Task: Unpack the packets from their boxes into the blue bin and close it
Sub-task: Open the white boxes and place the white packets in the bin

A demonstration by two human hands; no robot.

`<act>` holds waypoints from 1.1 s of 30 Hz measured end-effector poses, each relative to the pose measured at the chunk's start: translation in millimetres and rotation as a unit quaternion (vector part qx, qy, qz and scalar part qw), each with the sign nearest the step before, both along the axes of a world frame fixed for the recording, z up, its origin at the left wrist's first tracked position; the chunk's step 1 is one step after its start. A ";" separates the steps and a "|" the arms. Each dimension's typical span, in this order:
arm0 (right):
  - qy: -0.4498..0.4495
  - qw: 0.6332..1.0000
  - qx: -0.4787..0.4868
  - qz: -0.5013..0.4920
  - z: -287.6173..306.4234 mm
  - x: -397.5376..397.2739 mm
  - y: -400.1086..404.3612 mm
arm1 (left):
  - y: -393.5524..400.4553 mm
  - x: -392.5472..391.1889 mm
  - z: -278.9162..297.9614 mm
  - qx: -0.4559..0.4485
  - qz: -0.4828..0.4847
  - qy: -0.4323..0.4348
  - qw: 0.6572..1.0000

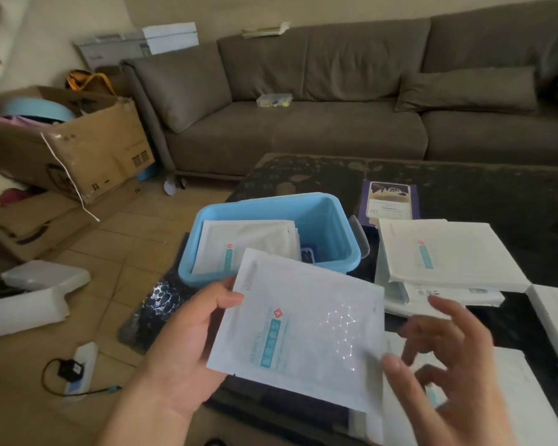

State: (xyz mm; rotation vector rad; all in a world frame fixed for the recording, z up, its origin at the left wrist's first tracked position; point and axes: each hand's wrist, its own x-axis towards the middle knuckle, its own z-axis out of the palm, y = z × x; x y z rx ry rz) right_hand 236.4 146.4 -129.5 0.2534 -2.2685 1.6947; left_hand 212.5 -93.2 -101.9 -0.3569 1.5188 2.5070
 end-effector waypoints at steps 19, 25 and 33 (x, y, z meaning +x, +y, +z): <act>-0.255 0.954 0.009 0.155 49.4 -168.4 -100.0 | -35.2 -36.4 13.2 -0.630 0.186 0.057 0.752; -0.226 0.939 0.205 0.158 53.2 -173.1 -102.8 | -30.3 -35.9 7.0 -0.696 0.144 0.033 0.703; 0.153 0.848 0.450 0.236 64.4 -179.5 -135.0 | -24.7 -33.2 14.8 -0.748 0.109 0.004 0.655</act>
